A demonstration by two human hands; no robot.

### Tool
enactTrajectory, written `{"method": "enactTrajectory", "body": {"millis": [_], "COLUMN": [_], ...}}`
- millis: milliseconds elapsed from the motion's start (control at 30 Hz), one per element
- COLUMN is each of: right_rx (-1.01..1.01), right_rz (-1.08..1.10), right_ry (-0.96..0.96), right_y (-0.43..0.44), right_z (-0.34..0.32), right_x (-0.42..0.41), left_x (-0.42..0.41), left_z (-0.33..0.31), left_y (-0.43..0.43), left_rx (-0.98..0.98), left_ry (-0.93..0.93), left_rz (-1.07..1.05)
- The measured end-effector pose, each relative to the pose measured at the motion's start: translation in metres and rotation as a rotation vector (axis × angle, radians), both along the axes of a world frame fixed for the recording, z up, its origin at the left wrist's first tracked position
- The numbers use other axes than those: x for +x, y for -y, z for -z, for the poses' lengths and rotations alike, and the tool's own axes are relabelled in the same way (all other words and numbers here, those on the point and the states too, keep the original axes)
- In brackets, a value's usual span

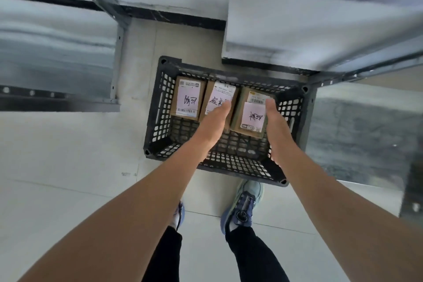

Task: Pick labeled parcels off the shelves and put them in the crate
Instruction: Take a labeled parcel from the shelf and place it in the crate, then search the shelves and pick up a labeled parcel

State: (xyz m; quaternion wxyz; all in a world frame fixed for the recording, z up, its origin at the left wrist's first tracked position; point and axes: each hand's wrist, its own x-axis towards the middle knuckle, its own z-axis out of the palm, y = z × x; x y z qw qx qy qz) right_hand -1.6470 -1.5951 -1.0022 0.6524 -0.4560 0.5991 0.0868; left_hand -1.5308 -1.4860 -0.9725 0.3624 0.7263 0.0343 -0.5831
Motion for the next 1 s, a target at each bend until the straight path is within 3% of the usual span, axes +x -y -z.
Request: {"method": "enactTrajectory", "body": {"millis": [200, 500, 767, 1000], "right_rx": [-0.097, -0.452, -0.657, -0.726], "right_rz": [-0.139, -0.412, -0.432, -0.507], "right_ry": [0.169, 0.425, 0.631, 0.823], "right_y": [-0.012, -0.057, -0.168, -0.312], "right_z": [-0.161, -0.400, -0.569, -0.676], "right_x": [0.048, 0.096, 0.101, 0.097], "left_x": [0.027, 0.059, 0.052, 0.022], "left_z": [-0.136, -0.379, -0.563, -0.664], "left_y": [-0.021, -0.090, -0.224, -0.380], "left_rx": [-0.066, -0.277, -0.425, -0.502], "left_ry": [0.110, 0.350, 0.579, 0.736], "left_rz": [-0.167, -0.302, -0.395, -0.468]}}
